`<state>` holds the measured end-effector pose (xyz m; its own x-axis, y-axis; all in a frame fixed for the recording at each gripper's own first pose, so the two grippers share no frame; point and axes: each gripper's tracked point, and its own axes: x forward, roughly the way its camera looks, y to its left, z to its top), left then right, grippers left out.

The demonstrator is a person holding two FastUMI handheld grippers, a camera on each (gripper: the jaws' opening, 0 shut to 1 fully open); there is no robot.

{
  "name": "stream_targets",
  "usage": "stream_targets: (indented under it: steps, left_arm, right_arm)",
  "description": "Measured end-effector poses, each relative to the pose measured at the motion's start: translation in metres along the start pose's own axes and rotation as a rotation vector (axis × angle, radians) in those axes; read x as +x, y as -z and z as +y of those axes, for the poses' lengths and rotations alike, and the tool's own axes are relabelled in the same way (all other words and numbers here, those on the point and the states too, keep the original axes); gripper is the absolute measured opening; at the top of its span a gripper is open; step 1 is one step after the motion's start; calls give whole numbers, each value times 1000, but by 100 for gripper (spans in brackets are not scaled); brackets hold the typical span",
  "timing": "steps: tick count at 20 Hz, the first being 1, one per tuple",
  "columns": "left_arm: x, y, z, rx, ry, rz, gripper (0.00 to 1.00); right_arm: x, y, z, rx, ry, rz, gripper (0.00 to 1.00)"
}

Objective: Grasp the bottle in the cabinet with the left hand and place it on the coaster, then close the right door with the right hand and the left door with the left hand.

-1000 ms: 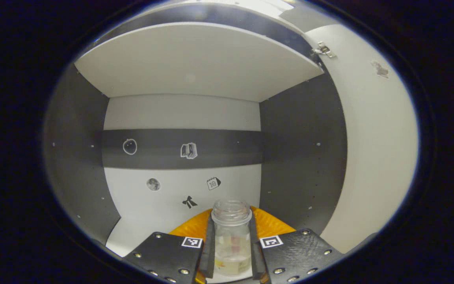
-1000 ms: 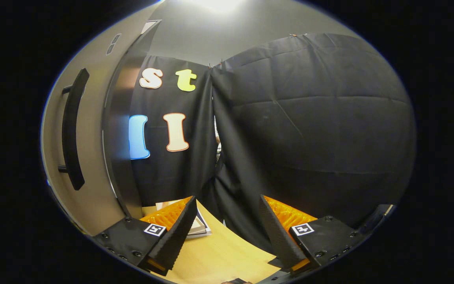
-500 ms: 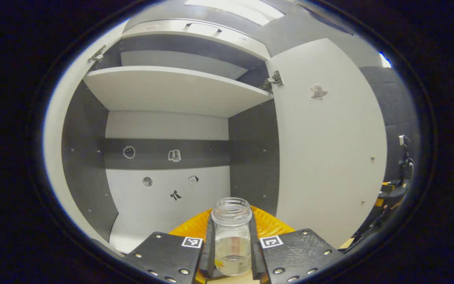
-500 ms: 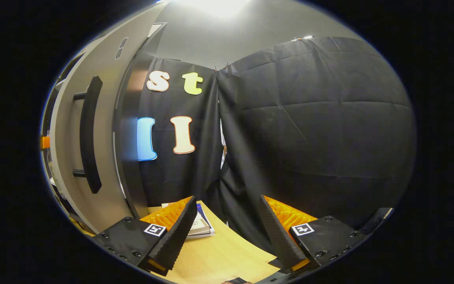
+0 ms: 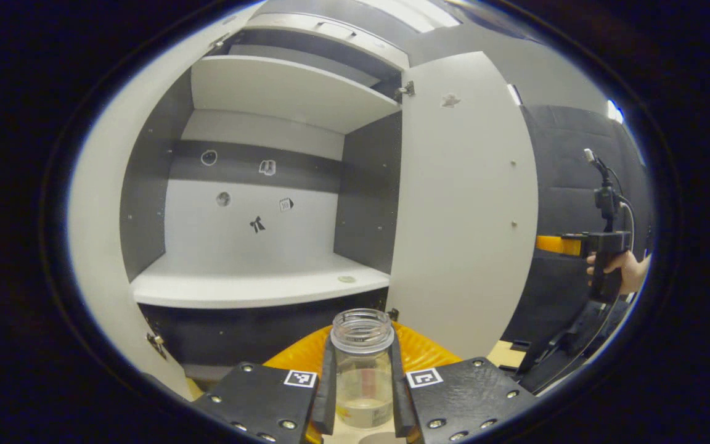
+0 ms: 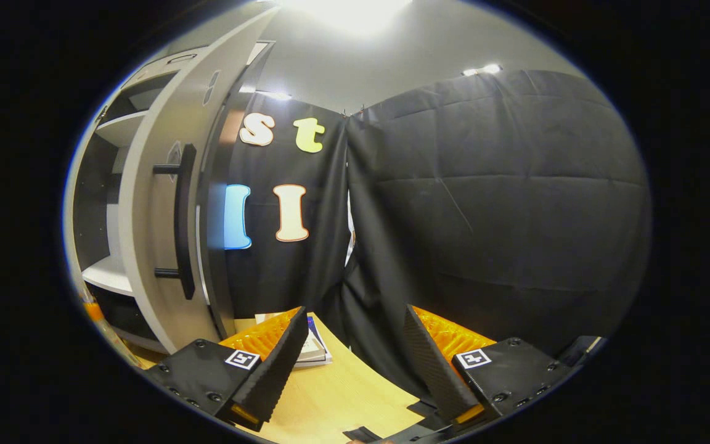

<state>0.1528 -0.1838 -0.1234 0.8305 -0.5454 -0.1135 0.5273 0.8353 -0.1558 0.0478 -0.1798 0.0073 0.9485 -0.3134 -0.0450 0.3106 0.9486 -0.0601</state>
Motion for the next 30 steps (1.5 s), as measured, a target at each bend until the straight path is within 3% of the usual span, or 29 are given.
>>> stream_targets:
  steps: [1,2,3,4,6,7,9,13,14,16,17,19,23,26,28,30]
  left_arm:
    - [-3,16,-2,-8,11,8,37]
    - [-4,28,-4,-15,19,14,45]
    - [-7,43,-7,-25,27,17,45]
    - [-9,57,-10,-38,37,21,38]
    - [-16,87,-16,-55,37,37,38]
    - [-16,103,-19,-60,33,46,31]
    - [-19,127,-21,-62,18,53,38]
    - [-18,162,-28,-27,15,69,39]
    - [-19,166,-30,-33,20,68,45]
    - [-22,169,-31,-39,16,61,33]
    - [-26,172,-31,-41,12,59,45]
    - [-31,181,-31,-35,6,69,41]
    - [-40,195,-38,-30,-4,120,49]
    - [-43,194,-43,-31,-39,142,82]
    - [-46,196,-52,-45,-52,190,82]
    - [-55,191,-56,-71,-112,221,82]
  right_arm:
    - [-6,3,-1,2,1,10,100]
    - [-13,5,-1,1,-4,23,96]
    - [-18,6,-1,-9,-6,33,96]
    - [-24,6,-2,-24,-4,41,96]
    - [-33,4,-7,-48,-4,47,96]
    - [-37,5,-9,-51,-1,51,96]
    - [-43,7,-12,-41,9,67,96]
    - [-59,12,-19,-52,27,97,96]
    - [-65,14,-20,-59,25,113,96]
    - [-75,16,-26,-65,41,128,96]
    - [-78,15,-29,-61,52,127,96]
    - [-81,15,-30,-47,61,127,96]
    - [-73,18,-30,-44,39,136,100]
    - [-50,21,-30,-45,1,133,96]
    - [-29,27,-28,-23,-38,149,96]
    - [-13,26,-23,8,-77,143,97]
